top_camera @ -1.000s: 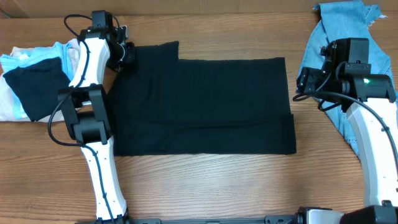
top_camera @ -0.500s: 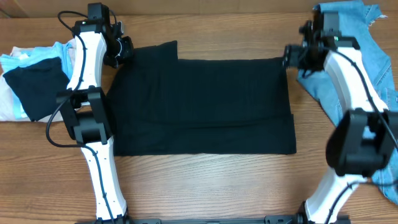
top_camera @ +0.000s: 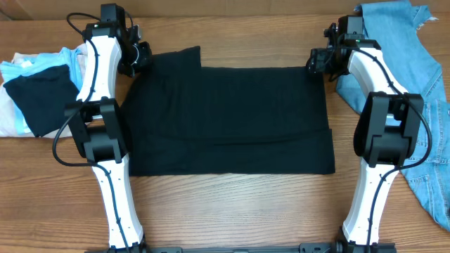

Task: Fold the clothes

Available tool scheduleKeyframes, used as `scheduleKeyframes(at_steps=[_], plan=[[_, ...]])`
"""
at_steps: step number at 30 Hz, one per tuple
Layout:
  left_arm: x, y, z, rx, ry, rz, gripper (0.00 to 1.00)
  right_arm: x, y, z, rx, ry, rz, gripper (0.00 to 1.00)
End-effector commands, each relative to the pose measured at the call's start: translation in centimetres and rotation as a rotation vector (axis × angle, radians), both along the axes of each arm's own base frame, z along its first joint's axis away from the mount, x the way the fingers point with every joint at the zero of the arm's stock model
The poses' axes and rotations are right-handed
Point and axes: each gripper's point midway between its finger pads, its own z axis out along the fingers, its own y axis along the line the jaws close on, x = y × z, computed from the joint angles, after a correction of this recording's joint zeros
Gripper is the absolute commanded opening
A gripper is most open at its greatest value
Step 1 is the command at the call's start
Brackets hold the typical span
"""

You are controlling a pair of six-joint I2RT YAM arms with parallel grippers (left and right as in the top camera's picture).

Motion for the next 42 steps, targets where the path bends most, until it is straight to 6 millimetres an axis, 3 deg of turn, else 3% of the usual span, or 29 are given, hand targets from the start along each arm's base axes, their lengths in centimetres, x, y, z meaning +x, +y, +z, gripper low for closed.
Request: scheduleKeyframes(at_steps=[1, 4, 12, 22, 26, 28, 32, 37, 42], plan=[[0.2, -0.6, -0.2, -0.008, 0.002, 0.002, 0.1, 0.9, 0.1, 0.9, -0.002, -0.036, 0.014, 0.71], [0.2, -0.6, -0.2, -0.008, 0.002, 0.002, 0.1, 0.7, 0.1, 0.7, 0.0, -0.024, 0.014, 0.64], [0.2, -0.6, -0.2, -0.008, 0.001, 0.001, 0.1, 0.1, 0.6, 0.0, 0.005, 0.003, 0.023, 0.59], [0.2, -0.6, -0.2, -0.008, 0.002, 0.001, 0.1, -0.1, 2.8, -2.0, 0.027, 0.027, 0.067, 0.51], [0.2, -0.6, -0.2, -0.008, 0.001, 0.001, 0.1, -0.2, 2.6, -2.5, 0.019, 0.036, 0.058, 0.38], [0.2, -0.6, -0.2, -0.008, 0.001, 0.001, 0.1, -0.1, 1.9, -2.5, -0.003, 0.037, 0.031, 0.26], [0.2, -0.6, -0.2, -0.008, 0.002, 0.001, 0.09, -0.2, 0.4, -2.6, -0.051, 0.044, -0.014, 0.12], [0.3, -0.6, -0.1, -0.009, 0.0, 0.002, 0.06, -0.4, -0.5, -2.2, -0.088, 0.058, -0.034, 0.05], [0.5, -0.5, 1.8, -0.012, -0.022, -0.003, 0.04, -0.1, -0.7, 0.1, -0.103, 0.053, -0.04, 0.04]])
